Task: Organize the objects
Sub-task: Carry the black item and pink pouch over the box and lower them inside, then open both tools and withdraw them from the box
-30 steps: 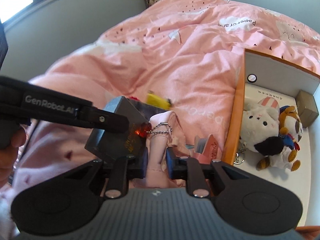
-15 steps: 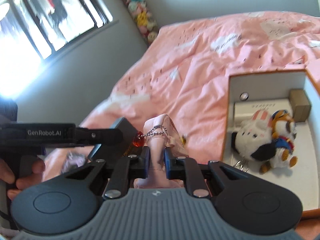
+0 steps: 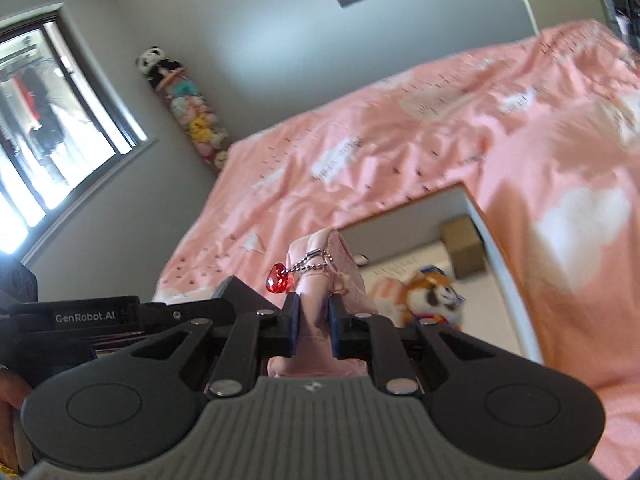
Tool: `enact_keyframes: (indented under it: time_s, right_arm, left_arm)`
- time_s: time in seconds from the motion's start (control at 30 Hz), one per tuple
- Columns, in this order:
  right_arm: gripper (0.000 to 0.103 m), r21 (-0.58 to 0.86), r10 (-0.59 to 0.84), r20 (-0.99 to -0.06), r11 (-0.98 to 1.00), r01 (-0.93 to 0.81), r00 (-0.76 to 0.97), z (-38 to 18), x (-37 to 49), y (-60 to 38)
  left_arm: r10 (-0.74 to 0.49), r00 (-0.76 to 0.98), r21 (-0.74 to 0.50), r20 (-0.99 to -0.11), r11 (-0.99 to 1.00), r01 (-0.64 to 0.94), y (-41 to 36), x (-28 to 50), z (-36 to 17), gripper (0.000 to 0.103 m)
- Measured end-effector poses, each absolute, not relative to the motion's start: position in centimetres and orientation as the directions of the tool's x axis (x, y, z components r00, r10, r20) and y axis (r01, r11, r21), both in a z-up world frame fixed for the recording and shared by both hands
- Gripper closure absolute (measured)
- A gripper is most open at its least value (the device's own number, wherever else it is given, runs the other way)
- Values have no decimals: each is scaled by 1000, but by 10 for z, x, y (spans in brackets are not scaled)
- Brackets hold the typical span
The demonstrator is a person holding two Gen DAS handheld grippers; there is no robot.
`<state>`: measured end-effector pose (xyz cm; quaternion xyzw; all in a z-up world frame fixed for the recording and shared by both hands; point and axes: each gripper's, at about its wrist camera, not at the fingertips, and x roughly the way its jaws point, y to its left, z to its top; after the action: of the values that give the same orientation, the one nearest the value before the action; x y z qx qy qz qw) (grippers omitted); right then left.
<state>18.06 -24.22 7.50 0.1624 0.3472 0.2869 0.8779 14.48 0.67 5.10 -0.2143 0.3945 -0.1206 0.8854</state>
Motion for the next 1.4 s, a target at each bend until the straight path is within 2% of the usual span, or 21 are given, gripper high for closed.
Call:
enact_keyframes:
  time_s: [0.23,0.47,0.67,1.07,1.23,1.4]
  right_arm:
    - [87,540,617,-617,783,-308,489,22,202,-254]
    - [87,622,660,-640,746,-239,393,-7,216,-259]
    - [87,613,658,-662,751,-246,360,-17,220,-251]
    - [88,603,655,-717,754,-261,238,-23,237,-243]
    - [88,563,622,-756,776,-283,201,-22,240,-240]
    - [88,540,594,-790,791,-287,153,-22,244,-236]
  left_arm:
    - [-305,589,-352,-748,935,37,-29,159,17,64]
    - [-183,543,-205,-820,979,19,-54,164,-2,64]
    - [-123,480,-130,-869,991,18,-67,168,-16,64]
    - [-132,421,-140,-897,990,12,-64,174,-24,63]
    - [-182,418,-194,-890,981,13,-58,175,-23,54]
    - [-231,424,-254,-876,967,2,-50,174,-23,51]
